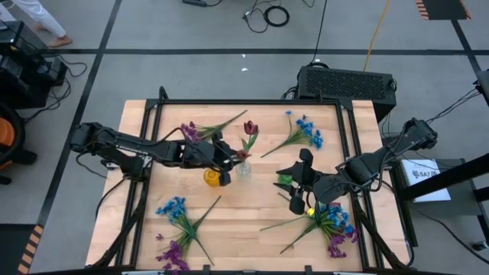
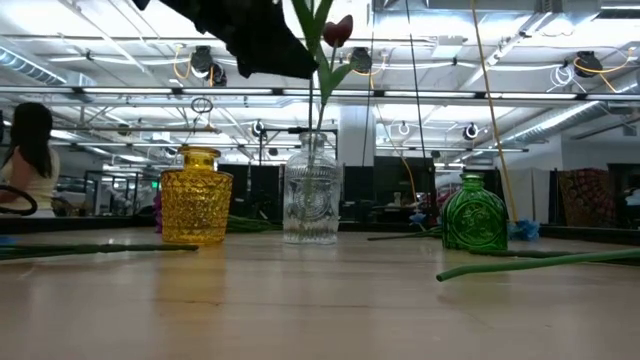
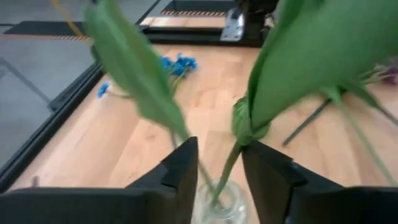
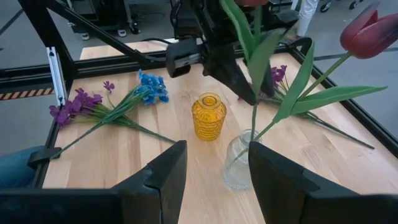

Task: Sort flowers into vase by color
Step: Put the top red tulip into the transparent vase

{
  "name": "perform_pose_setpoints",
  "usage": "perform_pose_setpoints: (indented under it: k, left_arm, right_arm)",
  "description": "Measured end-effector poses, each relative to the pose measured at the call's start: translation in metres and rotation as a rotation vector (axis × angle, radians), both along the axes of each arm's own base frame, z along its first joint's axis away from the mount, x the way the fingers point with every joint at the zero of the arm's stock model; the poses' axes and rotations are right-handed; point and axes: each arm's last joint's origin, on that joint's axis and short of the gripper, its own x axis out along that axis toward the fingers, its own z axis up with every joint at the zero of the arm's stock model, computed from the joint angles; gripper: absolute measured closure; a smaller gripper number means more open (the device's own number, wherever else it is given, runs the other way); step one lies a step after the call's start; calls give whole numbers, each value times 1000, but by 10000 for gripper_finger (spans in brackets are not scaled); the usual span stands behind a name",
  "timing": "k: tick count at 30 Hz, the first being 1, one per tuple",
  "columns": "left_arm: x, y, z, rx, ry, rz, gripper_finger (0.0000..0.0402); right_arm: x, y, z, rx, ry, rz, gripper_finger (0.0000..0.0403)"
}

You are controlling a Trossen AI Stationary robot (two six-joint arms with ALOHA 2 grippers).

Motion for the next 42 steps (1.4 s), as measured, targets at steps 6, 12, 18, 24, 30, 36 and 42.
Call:
perform_pose_setpoints:
  k: [6, 12, 18, 24, 30, 36, 42]
  left_arm:
    - [-7, 5, 4, -1, 21, 21, 252]
    - [-17, 5, 10, -1, 42, 21, 264]
    - [-26, 6, 7, -19, 130, 25, 265]
    - [-27, 3, 6, -20, 143, 10, 237]
    - [-37, -2, -6, -4, 306, -21, 198]
    - [-38, -2, -18, 40, 324, -50, 194]
    - [-40, 6, -39, 120, 314, -82, 194]
  right_arm:
    - [0, 0, 0, -4, 1, 2, 239]
    - [0, 0, 0, -7, 2, 3, 239]
    - [0, 0, 0, -6, 1, 2, 239]
    - [0, 0, 0, -5, 1, 2, 239]
    - [0, 0, 0, -5, 1, 2, 239]
    - [2, 1, -3, -11, 11, 0, 239]
    - [5, 3, -6, -18, 23, 3, 239]
